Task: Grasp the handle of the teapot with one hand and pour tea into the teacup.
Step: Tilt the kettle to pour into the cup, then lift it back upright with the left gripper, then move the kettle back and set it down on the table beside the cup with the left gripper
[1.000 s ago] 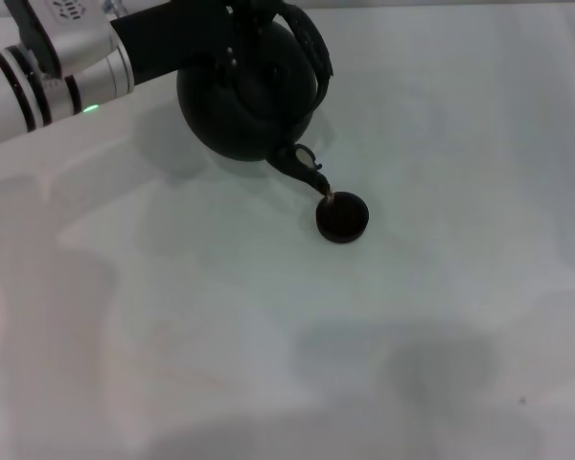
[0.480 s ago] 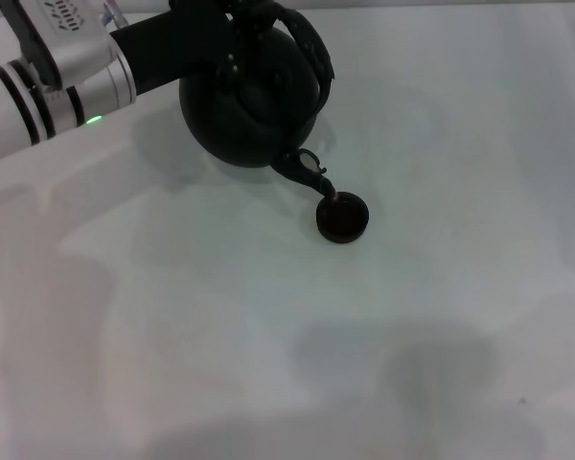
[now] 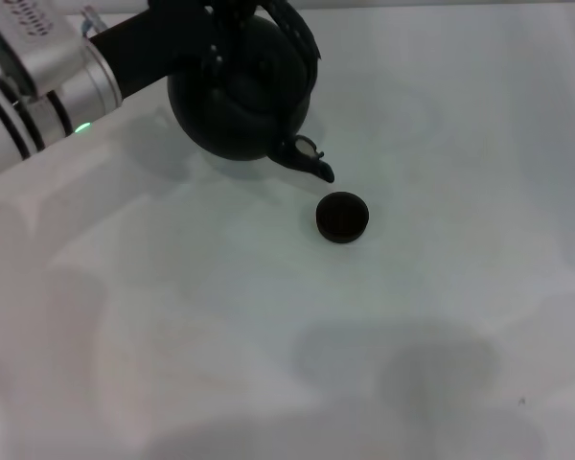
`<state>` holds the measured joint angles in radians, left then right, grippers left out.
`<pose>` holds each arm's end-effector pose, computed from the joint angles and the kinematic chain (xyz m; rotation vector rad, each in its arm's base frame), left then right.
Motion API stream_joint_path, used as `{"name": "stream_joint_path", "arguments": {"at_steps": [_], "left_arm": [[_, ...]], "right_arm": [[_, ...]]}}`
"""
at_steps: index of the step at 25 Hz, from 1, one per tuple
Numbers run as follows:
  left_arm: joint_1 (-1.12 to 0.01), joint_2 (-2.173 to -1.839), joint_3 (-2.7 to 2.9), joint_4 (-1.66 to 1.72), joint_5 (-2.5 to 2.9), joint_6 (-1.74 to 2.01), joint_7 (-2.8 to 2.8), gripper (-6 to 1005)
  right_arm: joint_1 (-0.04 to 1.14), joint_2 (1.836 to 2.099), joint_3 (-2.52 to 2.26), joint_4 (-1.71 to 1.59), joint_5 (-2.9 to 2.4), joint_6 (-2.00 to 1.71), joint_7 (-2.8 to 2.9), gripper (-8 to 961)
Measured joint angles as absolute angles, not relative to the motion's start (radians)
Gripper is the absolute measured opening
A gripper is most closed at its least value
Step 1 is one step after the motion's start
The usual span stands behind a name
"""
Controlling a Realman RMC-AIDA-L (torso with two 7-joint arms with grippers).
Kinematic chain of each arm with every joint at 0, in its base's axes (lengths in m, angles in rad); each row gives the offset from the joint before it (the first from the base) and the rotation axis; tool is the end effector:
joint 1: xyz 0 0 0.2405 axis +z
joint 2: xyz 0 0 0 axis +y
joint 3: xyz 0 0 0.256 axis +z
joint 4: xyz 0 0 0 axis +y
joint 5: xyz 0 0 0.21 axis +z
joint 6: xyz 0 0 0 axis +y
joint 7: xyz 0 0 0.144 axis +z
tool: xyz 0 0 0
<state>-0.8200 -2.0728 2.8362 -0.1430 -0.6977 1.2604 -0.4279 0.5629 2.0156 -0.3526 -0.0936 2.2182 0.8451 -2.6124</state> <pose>-0.2235 0.3926 -0.0443 -2.3138 -0.0062 -0.7030 0.3839 0.3757 0.0543 -1.3533 0.9020 0.6332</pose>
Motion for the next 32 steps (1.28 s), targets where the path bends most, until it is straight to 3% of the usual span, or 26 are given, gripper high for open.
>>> {"name": "stream_joint_path", "arguments": {"at_steps": [17,32], "left_arm": [[-0.656,-2.077,2.832,-0.001,-1.022,1.303,-0.363,126],[-0.463,-2.089,2.828,0.344,-1.358,1.305,-0.043,125]], "right_arm": [[0.566,2.013,-0.360,-0.101,2.216,0.841,-2.612,828],[0.584,2.005,-0.362,-0.145,2.210,0.833,-2.615,828]]}}
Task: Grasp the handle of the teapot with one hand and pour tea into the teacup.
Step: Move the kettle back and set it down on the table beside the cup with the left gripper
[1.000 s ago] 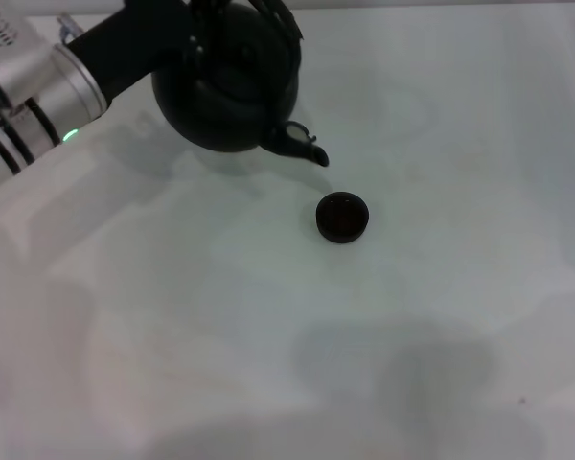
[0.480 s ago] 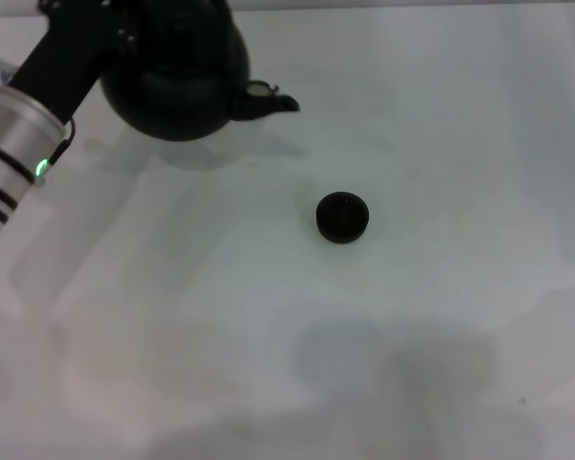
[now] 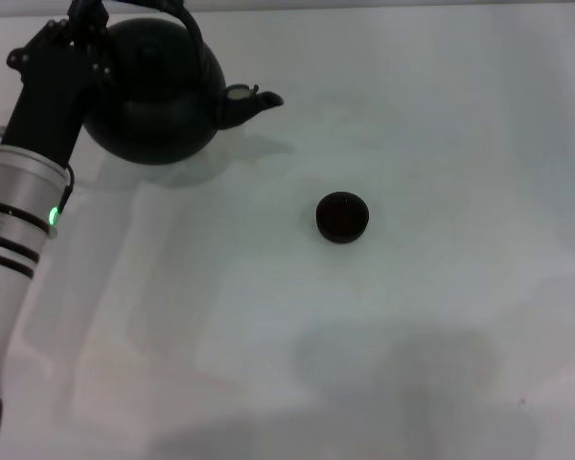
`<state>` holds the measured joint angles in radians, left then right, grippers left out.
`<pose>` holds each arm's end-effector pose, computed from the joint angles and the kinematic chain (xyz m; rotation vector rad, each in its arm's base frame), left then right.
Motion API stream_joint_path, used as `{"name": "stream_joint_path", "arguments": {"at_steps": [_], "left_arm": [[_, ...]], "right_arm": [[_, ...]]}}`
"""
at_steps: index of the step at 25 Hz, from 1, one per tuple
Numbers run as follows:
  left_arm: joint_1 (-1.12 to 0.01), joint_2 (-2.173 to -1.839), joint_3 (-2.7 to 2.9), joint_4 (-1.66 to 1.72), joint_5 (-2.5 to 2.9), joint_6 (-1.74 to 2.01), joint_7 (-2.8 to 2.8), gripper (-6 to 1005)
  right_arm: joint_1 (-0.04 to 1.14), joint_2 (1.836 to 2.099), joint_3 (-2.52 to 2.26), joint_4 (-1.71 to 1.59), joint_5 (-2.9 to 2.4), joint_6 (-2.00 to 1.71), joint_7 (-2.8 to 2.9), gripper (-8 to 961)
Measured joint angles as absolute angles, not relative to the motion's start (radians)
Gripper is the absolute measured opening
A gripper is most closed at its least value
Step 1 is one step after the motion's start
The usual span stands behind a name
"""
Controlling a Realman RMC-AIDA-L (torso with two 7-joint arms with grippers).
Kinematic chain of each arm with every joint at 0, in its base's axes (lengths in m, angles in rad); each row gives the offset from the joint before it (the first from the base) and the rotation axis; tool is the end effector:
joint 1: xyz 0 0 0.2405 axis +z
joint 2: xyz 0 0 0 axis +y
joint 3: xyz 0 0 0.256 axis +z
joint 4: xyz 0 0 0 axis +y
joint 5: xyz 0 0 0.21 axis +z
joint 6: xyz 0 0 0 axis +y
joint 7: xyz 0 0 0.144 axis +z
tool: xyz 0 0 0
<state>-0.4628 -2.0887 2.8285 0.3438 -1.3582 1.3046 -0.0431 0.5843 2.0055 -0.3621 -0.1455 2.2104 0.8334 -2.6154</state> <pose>-0.2715 0.3181 -0.0524 -1.6411 -0.5118 -0.9022 0.3759 0.3901 0.0724 -1.3647 0.8272 0.6254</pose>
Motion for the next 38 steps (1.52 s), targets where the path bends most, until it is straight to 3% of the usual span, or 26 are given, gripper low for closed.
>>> {"name": "stream_joint_path", "arguments": {"at_steps": [14,38], "left_arm": [[-0.393,-2.097,2.830,0.420,-1.369,1.289,0.015,126],[-0.451,-2.092,2.833,0.398,-1.401,1.148,0.015,126]], "right_arm": [[0.597,2.006,-0.388,-0.193,2.210,0.809,-2.615,828],[0.601,2.003,-0.388,-0.195,2.212,0.808,-2.620,828]]}}
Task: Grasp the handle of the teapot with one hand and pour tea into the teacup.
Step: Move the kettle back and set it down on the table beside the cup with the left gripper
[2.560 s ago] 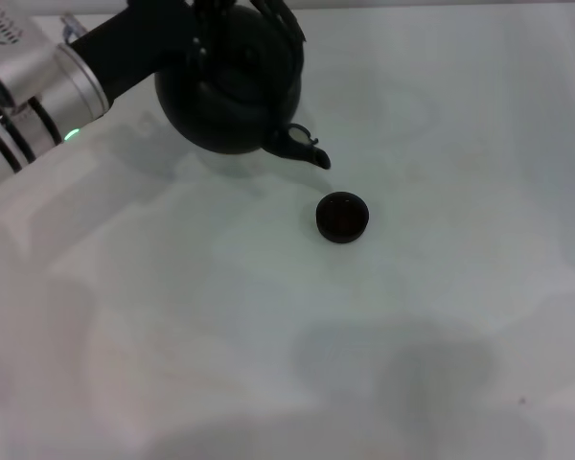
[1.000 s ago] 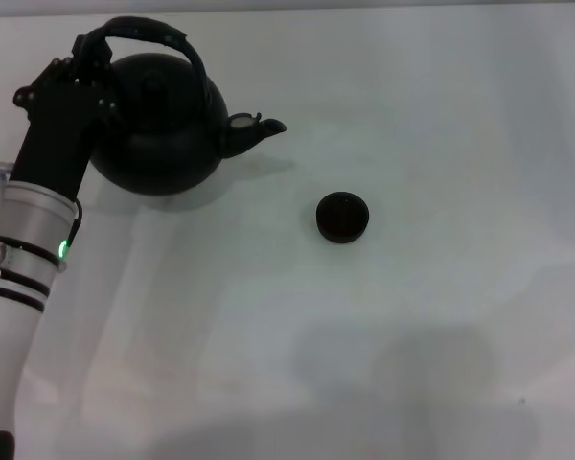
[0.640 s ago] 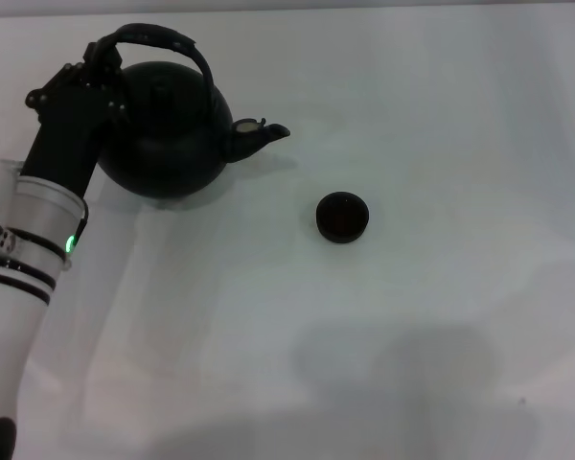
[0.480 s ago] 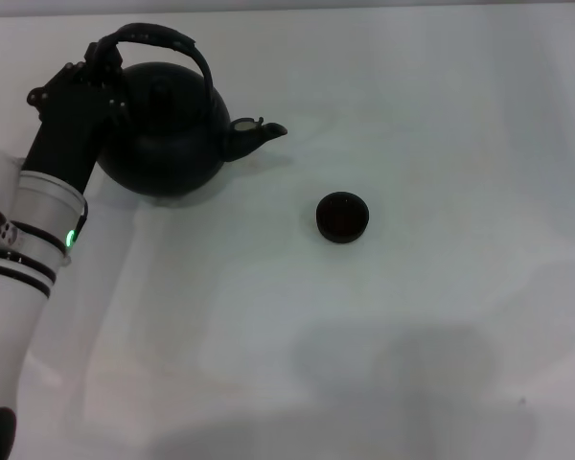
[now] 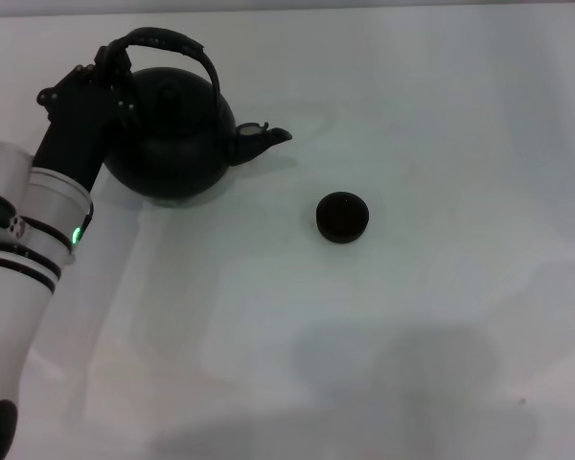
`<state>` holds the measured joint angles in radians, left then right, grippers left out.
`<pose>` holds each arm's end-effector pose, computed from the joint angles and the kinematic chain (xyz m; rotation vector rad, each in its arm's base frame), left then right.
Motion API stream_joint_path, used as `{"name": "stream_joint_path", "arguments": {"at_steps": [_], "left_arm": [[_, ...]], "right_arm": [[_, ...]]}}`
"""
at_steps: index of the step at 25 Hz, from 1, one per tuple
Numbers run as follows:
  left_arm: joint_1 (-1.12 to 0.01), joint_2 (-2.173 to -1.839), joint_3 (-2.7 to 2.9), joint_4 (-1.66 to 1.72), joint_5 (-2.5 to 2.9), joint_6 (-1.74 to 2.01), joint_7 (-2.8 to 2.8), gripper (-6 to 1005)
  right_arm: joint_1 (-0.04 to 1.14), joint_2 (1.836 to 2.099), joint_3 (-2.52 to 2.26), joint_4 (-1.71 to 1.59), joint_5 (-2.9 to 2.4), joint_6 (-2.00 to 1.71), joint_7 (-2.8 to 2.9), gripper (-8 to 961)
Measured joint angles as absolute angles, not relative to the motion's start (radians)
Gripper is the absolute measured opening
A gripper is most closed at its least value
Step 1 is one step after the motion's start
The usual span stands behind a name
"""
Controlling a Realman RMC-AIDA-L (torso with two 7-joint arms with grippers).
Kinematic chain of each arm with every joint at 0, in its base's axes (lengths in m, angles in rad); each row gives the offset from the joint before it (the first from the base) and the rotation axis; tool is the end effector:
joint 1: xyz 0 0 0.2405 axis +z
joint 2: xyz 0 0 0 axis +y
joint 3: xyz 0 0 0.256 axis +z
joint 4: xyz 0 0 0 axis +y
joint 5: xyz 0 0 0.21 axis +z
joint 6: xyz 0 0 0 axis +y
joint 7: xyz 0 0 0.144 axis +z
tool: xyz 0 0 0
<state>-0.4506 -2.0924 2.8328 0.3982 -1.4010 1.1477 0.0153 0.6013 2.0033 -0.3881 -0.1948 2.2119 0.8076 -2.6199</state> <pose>-0.2808 0.3149 -0.0754 -1.6916 -0.6380 -0.7748 0.3682 0.4018 0.0840 -1.3809 0.7719 0.6054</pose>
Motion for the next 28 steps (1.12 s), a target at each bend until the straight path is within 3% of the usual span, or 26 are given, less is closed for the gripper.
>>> {"name": "stream_joint_path", "arguments": {"at_steps": [21,23,28], "left_arm": [[-0.446,-2.094,2.841,0.411,-1.393,1.123,0.000,172],[-0.443,-2.094,2.841,0.411,-1.380,1.123,-0.013,338],[-0.433,-2.093,2.841,0.411,-1.343,1.128,-0.025,426]], "right_arm": [[0.583,2.003,-0.380,-0.195,2.217,0.824,-2.612,828],[0.582,2.003,-0.379,-0.195,2.217,0.824,-2.612,828],[0.576,2.006,-0.379,-0.214,2.217,0.824,-2.612,828]]}}
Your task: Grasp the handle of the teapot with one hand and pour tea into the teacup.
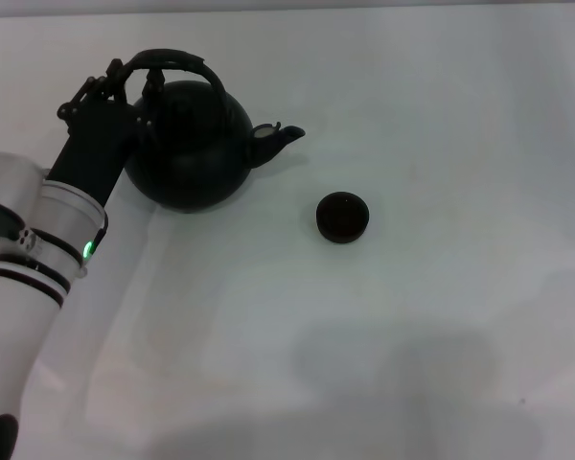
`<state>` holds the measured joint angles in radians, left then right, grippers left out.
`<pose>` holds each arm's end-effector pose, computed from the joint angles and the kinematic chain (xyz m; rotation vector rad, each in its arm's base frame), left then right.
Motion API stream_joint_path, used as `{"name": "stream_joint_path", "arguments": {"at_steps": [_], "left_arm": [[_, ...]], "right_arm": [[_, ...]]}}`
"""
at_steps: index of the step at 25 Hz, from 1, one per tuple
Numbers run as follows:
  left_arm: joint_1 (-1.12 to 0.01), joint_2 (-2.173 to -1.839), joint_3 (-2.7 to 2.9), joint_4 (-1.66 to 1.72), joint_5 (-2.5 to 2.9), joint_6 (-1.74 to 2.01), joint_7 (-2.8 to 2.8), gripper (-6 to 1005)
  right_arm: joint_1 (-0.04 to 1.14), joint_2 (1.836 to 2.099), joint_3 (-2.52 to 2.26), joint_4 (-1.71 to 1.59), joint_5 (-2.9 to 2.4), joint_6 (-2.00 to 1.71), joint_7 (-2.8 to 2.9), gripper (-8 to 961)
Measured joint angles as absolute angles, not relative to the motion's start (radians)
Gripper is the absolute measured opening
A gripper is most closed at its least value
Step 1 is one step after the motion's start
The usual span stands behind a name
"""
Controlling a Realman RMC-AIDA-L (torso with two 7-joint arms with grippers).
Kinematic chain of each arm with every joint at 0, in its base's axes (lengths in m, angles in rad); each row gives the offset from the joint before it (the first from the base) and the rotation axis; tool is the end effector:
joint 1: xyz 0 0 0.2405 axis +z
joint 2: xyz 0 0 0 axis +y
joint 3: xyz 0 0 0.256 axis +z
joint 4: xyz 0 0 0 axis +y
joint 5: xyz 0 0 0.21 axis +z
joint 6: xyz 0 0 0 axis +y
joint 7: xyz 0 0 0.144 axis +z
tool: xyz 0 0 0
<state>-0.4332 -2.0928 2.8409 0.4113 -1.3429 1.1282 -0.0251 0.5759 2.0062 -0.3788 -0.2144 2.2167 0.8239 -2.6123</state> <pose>-0.2788 0.3066 -0.0851 -1.7477 -0.6701 -0.7930 0.3756 0.3937 0.0906 -1.3504 0.7683 0.6098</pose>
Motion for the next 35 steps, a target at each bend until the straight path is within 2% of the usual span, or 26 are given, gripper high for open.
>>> {"name": "stream_joint_path", "arguments": {"at_steps": [11,17,22,29,35], "left_arm": [[-0.374,-2.091,2.840,0.422,-1.327,1.208,-0.050,581],[-0.312,-2.085,2.841,0.410,-1.291,1.267,-0.121,805],[-0.258,-2.085,2.839,0.408,-1.293,1.321,-0.145,893],[-0.195,-2.083,2.769,0.367,-1.346,1.390,-0.183,892],[-0.199,-2.081,2.669,0.264,-1.403,1.397,-0.274,892]], "right_arm": [[0.575,2.007,-0.382,-0.218,2.217,0.824,-2.611,828],[0.574,2.008,-0.385,-0.218,2.217,0.826,-2.609,828],[0.569,2.008,-0.390,-0.213,2.211,0.843,-2.609,828],[0.530,2.006,-0.519,-0.222,2.209,0.894,-2.556,828],[0.489,2.005,-0.636,-0.221,2.208,0.958,-2.529,828]]}}
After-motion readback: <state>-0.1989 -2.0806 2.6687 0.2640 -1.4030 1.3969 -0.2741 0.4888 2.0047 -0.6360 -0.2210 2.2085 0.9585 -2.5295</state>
